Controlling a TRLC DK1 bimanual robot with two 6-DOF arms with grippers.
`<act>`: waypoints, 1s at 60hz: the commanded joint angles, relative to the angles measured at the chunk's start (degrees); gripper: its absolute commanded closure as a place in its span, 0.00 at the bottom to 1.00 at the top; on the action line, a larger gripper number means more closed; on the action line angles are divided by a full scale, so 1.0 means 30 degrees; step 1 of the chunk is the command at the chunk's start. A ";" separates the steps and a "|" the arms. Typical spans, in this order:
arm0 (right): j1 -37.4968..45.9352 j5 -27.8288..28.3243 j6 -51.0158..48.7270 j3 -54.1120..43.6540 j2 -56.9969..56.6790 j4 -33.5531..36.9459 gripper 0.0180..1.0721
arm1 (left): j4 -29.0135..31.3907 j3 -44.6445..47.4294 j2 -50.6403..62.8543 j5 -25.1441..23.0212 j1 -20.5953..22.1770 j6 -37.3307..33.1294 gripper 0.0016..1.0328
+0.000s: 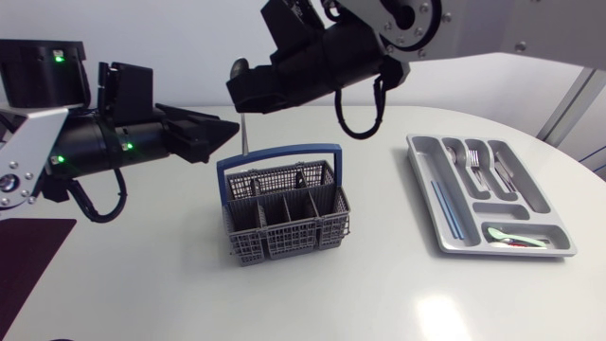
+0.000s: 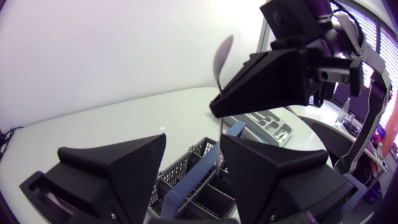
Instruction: Unload the cutlery basket into the drawer organizer.
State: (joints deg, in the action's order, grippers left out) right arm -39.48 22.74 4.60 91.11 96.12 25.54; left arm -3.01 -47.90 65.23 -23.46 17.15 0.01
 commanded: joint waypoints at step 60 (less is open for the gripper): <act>1.7234 0.1941 -2.1719 -0.8368 -0.6257 0.8362 0.94 | 0.6012 0.0175 -0.1119 0.0790 -0.2581 -0.6215 0.28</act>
State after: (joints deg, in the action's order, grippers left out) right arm 9.10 28.49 -52.82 68.38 76.93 49.71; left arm 14.28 -49.32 61.76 -21.71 8.80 -16.84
